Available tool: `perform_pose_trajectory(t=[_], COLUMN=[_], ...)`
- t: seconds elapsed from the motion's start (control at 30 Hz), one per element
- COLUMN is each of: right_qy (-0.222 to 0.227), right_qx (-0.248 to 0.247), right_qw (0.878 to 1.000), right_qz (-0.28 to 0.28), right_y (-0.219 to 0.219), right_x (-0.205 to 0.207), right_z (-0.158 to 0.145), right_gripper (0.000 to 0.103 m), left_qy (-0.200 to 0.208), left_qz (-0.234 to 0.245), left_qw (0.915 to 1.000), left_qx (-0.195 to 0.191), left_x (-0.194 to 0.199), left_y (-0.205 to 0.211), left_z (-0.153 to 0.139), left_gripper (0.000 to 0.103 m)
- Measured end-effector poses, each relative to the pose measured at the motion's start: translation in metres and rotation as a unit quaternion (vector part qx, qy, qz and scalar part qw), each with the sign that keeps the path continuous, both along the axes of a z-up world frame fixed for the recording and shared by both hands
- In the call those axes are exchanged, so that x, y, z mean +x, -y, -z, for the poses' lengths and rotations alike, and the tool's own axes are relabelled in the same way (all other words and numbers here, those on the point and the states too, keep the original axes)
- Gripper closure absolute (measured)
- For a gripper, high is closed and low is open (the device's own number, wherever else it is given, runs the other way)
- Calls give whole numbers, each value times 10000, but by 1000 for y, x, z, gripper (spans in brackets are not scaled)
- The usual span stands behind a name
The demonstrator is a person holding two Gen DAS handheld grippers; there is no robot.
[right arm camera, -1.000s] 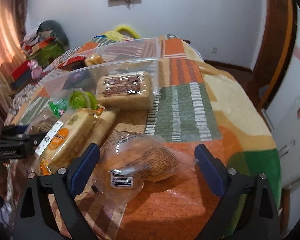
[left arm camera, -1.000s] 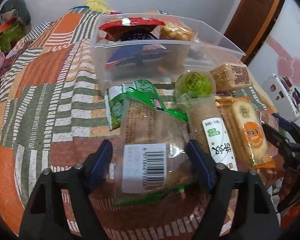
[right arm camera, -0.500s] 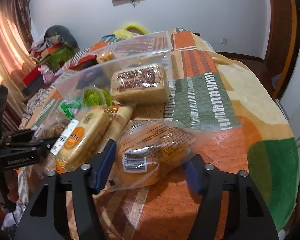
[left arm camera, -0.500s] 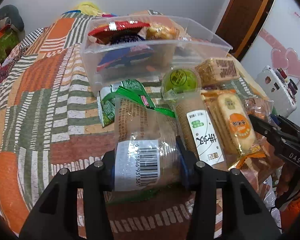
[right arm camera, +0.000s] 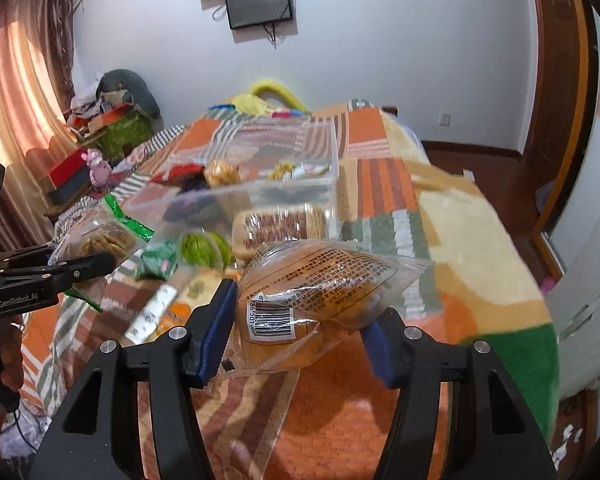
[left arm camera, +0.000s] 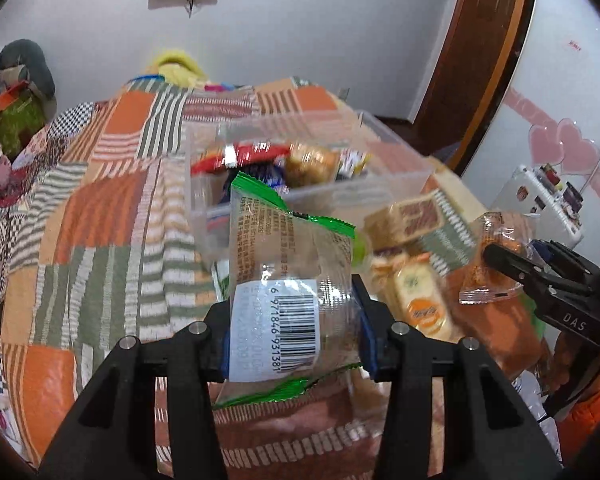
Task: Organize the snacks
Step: 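Carry the bread bag into the box while right tool drops round bread in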
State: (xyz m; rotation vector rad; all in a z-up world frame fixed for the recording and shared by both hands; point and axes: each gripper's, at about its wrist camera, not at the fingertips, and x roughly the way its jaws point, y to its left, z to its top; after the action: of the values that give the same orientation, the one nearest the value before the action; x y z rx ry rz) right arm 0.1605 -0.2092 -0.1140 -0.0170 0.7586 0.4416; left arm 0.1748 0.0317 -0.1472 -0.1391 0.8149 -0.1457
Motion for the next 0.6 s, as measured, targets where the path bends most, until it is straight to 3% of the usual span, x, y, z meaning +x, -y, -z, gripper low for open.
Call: perform_pose_trajectory(t=[0.33,0.6], right_qy=[477,697], right_qx=[39,80], right_qw=[9988,9974], right_qz=[-81,-131], right_y=[-13,-30], right_x=[18,47], right_z=[-28,-38], right_gripper=[48,48], left_qy=[317,378], left_qz=[-39,-300], left_qw=[9995,9988], left_qx=[-24,104], left_x=[24,61], left_y=[1,-10], left_z=[-22,-23], left_gripper=[56,56])
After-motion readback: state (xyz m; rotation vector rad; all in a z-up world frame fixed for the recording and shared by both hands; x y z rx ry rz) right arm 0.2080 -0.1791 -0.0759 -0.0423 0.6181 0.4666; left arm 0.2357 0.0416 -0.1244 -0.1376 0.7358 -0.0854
